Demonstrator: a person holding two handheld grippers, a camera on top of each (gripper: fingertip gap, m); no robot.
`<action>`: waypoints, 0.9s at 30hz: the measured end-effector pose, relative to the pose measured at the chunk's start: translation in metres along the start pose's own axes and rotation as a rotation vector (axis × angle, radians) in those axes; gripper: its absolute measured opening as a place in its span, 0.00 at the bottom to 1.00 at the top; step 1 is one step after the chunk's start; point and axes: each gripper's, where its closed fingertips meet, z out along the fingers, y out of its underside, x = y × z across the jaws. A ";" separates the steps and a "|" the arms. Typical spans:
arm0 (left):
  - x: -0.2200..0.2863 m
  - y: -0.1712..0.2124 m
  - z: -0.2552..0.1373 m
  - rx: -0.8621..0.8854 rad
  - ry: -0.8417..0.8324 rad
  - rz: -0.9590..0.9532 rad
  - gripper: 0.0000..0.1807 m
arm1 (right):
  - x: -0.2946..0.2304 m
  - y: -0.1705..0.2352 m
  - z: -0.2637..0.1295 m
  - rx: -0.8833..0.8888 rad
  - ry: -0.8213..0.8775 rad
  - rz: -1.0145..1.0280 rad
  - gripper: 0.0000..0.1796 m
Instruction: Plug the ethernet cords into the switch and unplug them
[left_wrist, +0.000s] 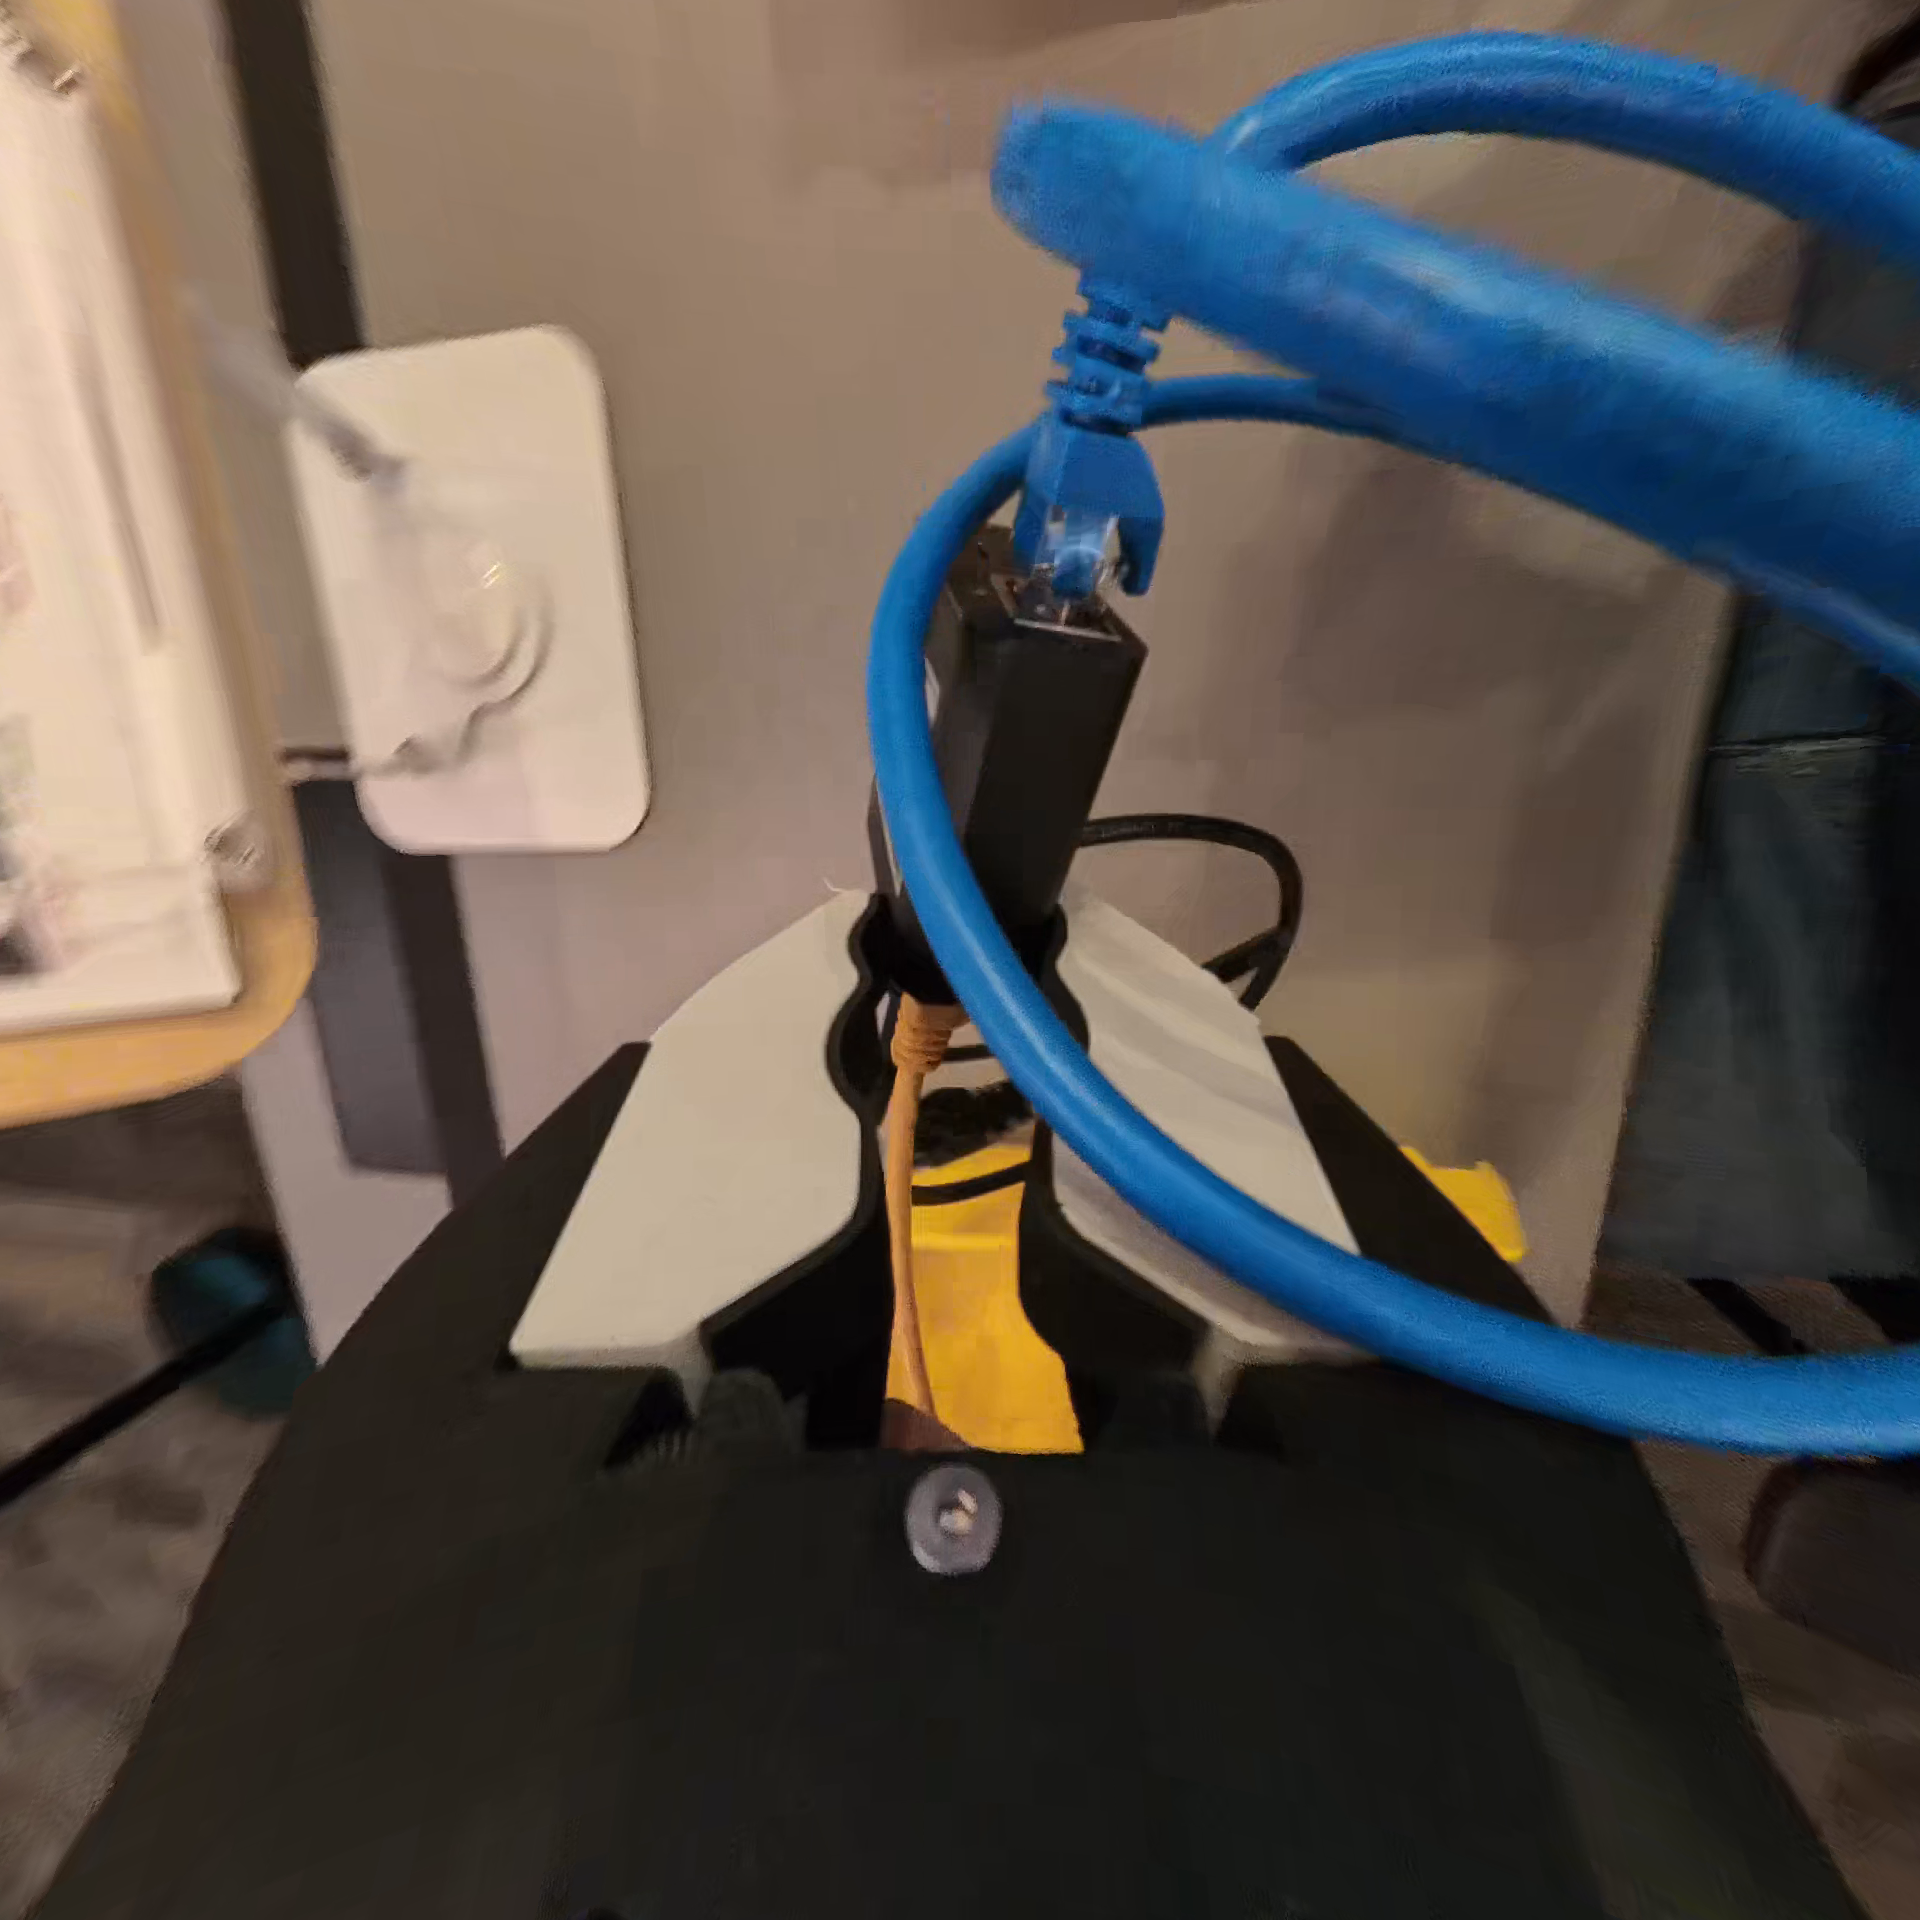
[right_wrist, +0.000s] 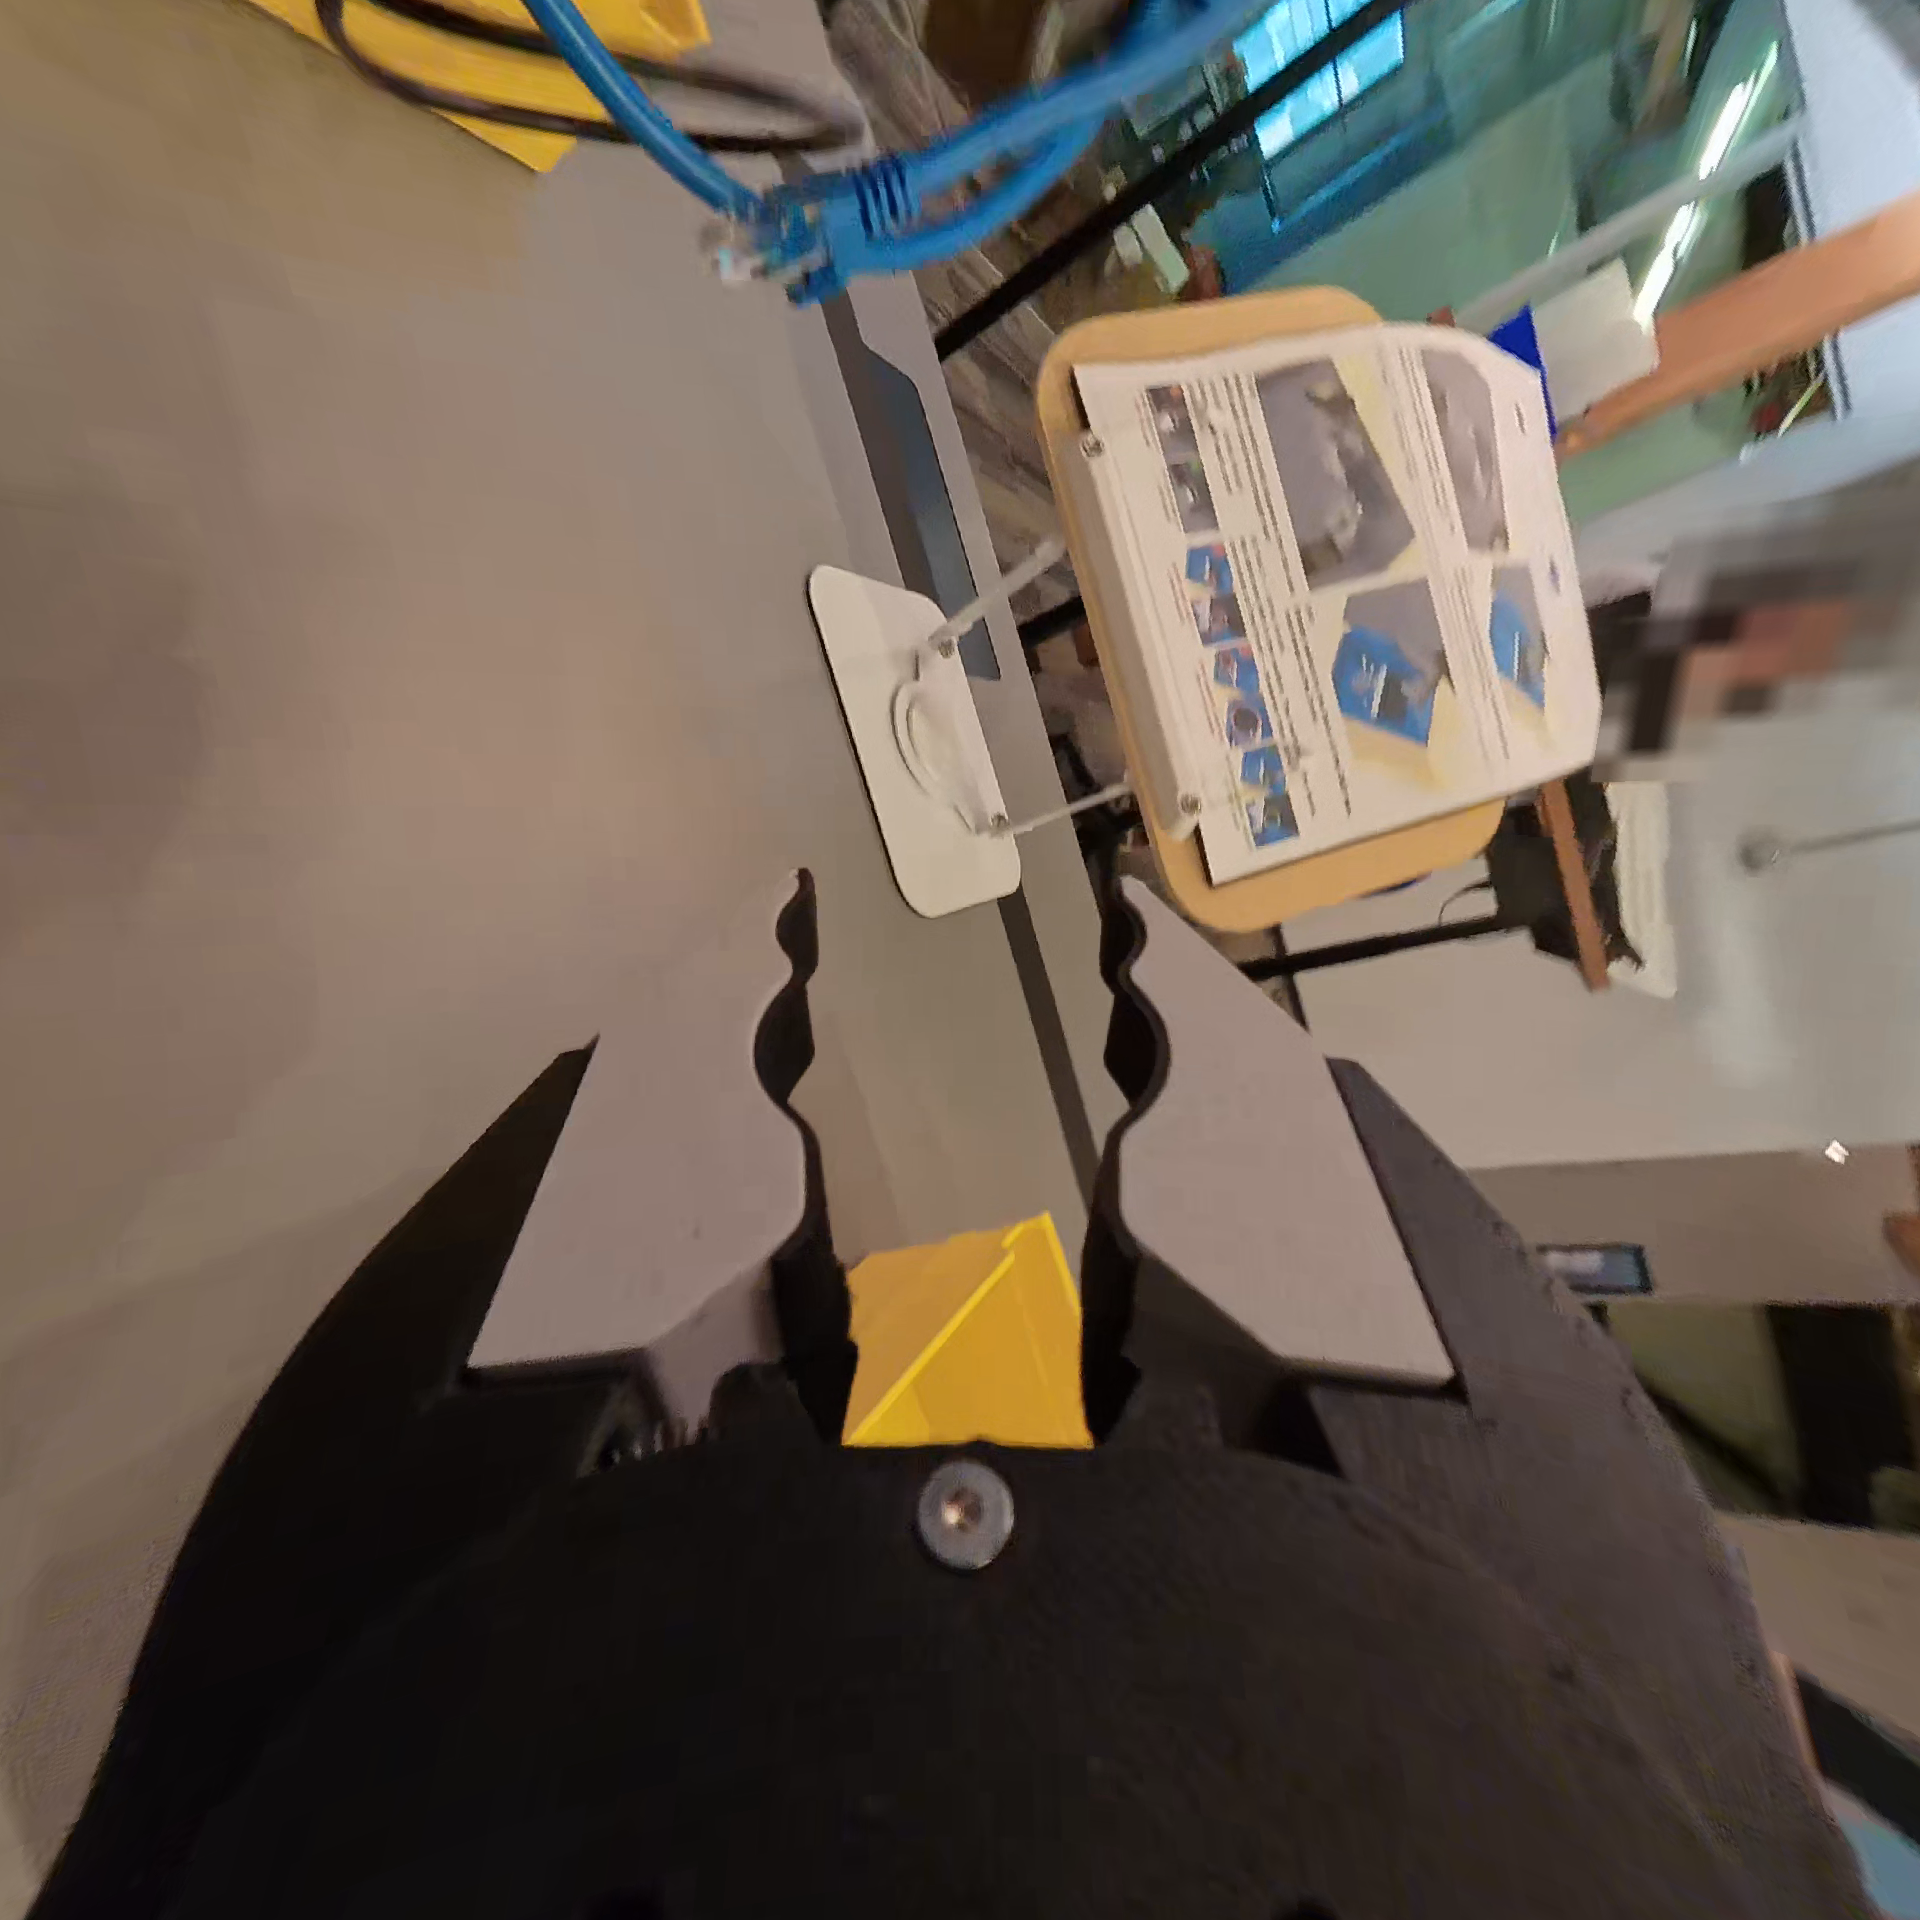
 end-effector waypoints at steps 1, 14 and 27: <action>0.006 -0.009 0.006 0.017 0.054 0.011 0.14 | -0.003 -0.002 0.004 0.013 -0.004 -0.040 0.27; 0.061 -0.064 0.061 0.060 0.486 0.161 0.13 | -0.045 -0.044 0.020 0.245 -0.069 -0.342 0.33; 0.088 -0.072 0.083 0.065 0.770 0.125 0.14 | -0.038 -0.036 0.028 0.227 -0.007 -0.231 0.41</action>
